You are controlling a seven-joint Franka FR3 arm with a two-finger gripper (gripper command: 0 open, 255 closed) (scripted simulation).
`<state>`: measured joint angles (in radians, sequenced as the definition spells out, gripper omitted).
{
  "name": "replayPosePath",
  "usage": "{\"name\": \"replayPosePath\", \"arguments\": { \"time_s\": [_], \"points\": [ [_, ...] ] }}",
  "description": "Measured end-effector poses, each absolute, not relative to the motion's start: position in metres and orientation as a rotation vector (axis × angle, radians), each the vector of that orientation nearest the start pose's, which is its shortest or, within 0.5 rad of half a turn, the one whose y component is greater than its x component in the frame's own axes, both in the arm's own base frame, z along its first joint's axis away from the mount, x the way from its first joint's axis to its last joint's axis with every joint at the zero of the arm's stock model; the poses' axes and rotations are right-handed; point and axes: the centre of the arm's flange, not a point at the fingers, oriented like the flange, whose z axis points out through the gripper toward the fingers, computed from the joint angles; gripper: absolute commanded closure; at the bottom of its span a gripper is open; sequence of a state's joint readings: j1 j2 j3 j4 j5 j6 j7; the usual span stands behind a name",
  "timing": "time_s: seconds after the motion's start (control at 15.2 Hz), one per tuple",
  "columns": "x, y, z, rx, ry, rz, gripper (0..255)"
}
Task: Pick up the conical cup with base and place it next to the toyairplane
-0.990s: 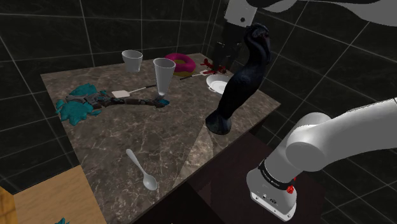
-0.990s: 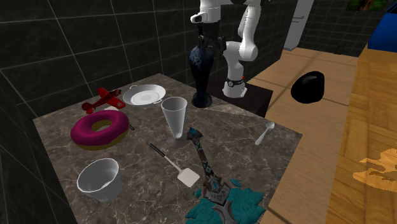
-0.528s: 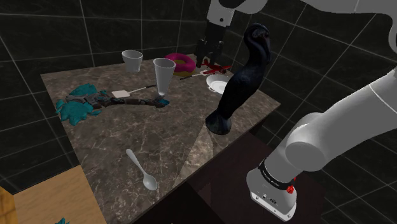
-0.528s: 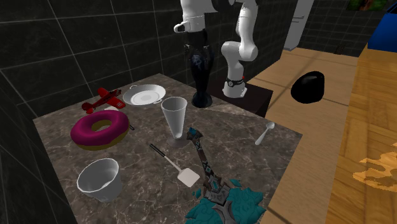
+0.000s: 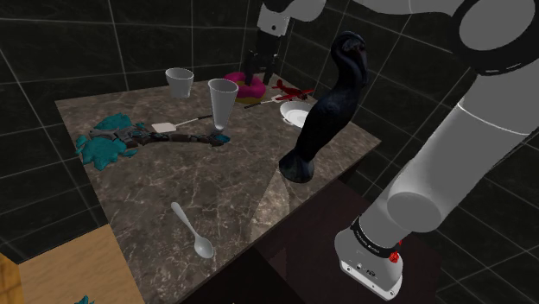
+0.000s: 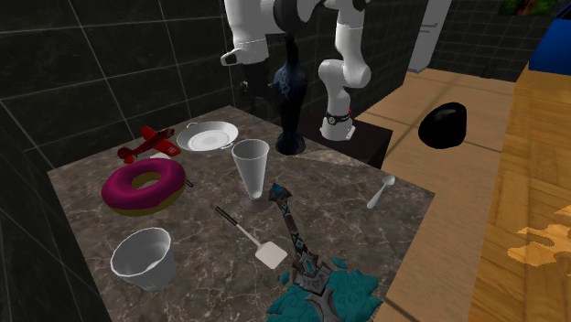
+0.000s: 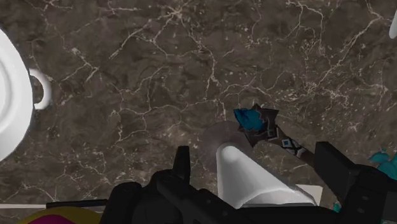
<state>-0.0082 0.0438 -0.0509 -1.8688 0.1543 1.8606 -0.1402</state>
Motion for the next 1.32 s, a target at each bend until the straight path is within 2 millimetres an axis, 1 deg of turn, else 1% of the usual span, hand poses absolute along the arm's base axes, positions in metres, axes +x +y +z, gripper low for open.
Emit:
{"name": "replayPosePath", "arguments": {
  "time_s": [0.07,0.26,0.4,0.53,0.59,0.73,1.12,1.32],
  "points": [
    [0.581,-0.022,0.483,-2.987,-0.052,0.056,0],
    [0.622,-0.029,0.470,-2.970,-0.061,0.054,0],
    [0.645,-0.031,0.458,-2.959,-0.068,0.052,0],
    [0.670,-0.035,0.453,-2.948,-0.073,0.052,0],
    [0.679,-0.036,0.449,-2.944,-0.075,0.051,0],
    [0.685,-0.036,0.442,-2.942,-0.077,0.051,0],
    [0.684,-0.031,0.413,-2.941,-0.078,0.051,0],
    [0.684,-0.030,0.409,-2.941,-0.078,0.050,0]
  ]
}}
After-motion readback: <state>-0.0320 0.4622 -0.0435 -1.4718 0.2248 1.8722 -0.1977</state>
